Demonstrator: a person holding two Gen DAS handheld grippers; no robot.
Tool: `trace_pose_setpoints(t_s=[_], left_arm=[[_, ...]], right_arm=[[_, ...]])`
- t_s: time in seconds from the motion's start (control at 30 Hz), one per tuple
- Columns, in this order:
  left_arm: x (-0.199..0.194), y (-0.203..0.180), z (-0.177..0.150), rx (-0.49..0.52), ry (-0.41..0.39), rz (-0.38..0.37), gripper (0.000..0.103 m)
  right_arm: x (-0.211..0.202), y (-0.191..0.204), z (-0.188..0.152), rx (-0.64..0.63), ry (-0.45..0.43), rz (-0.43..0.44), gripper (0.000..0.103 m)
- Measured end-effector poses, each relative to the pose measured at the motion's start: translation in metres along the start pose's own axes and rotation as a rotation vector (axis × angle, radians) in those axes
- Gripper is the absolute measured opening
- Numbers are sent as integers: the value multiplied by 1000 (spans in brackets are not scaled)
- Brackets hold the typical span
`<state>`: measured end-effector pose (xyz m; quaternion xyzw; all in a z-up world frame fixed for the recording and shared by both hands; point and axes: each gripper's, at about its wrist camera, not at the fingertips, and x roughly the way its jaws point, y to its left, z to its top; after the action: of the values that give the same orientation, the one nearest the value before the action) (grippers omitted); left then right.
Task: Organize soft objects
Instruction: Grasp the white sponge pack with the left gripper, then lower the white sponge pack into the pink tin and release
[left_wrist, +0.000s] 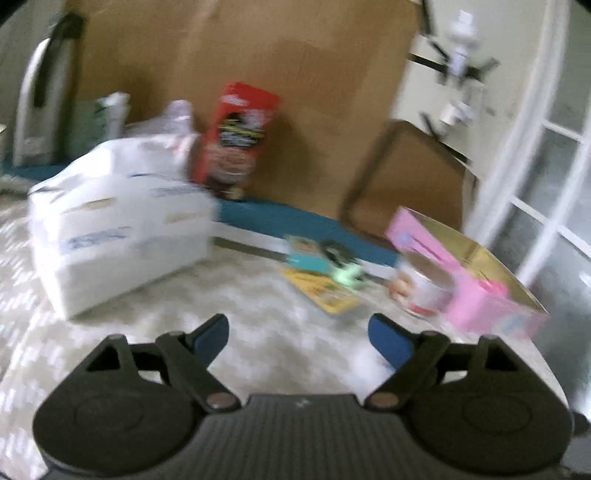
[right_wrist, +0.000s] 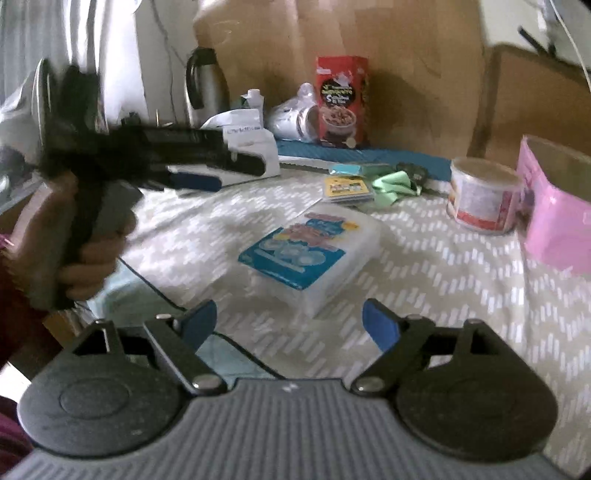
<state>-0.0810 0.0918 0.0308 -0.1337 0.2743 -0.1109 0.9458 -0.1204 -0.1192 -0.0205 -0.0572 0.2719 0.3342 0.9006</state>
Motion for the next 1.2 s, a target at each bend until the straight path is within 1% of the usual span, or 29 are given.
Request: trace_pose_setpoints(t_s=[0.07,0.1,0.13,0.17,0.2,0.23,0.27,0.3,0.33,0.37,0.47,0.57,0.63,0.73,0.8,0.87,0.9,0.93,0.97,1.0,1.03,1.07,1.1,1.17,1.2], left_arm=[[3,-21,-3,72,56,6,84],[8,-31,-8,98,97,10,80],[12,-37,-11,107,128,3,78],[17,-41,-17,109,169,-14,76],[21,-44,-21,105,200,-29,68],[26,-46,-26,92,225,-61,61],[27,-49,-27,70,231,-108,55],[29,-53,-27,62,247,-134,52],[30,-60,-25,85,240,-125,52],[30,-70,-22,115,228,-131,52],[32,-106,-1,190,172,-190,52],[48,-144,22,262,126,-254,52],[69,-173,36,303,113,-291,52],[104,-207,50,330,113,-323,52],[129,-231,55,357,112,-320,52],[147,-245,56,358,121,-310,56],[159,-254,57,357,139,-301,61],[169,-261,55,364,147,-286,68],[179,-266,55,385,149,-255,73],[189,-273,52,418,145,-193,84],[195,-278,50,431,140,-146,88],[199,-279,49,429,133,-121,87],[201,-277,50,411,135,-118,87],[198,-271,52,375,140,-130,87],[195,-270,51,373,128,-128,87]], right_arm=[[4,-4,2,-15,-9,-12,88],[4,-6,2,-19,-14,-9,87],[4,-10,0,-25,-19,-3,86],[4,-11,-3,-30,-22,-3,83],[4,-10,-5,-33,-20,-4,68],[5,-11,-8,-28,-13,4,48],[3,-12,-11,-23,-28,-7,47],[1,-14,-12,-16,-43,-5,46],[-3,-16,-13,-15,-66,-24,45],[-9,-19,-14,-20,-94,-44,45],[-36,-36,-13,-29,-217,-133,44],[-59,-64,-8,-15,-319,-243,45],[-68,-90,-3,14,-352,-310,45],[-76,-131,1,76,-371,-373,45],[-76,-157,5,124,-368,-400,45],[-73,-180,9,157,-358,-435,45],[-70,-189,12,164,-349,-460,45],[-66,-200,13,172,-342,-485,45],[-60,-209,16,181,-328,-515,46],[-51,-217,20,191,-303,-560,47],[-44,-227,21,202,-271,-620,54],[-40,-236,22,214,-261,-648,64],[-40,-241,21,231,-268,-663,76],[-44,-245,16,253,-283,-668,77],[-48,-243,13,260,-299,-669,78]])
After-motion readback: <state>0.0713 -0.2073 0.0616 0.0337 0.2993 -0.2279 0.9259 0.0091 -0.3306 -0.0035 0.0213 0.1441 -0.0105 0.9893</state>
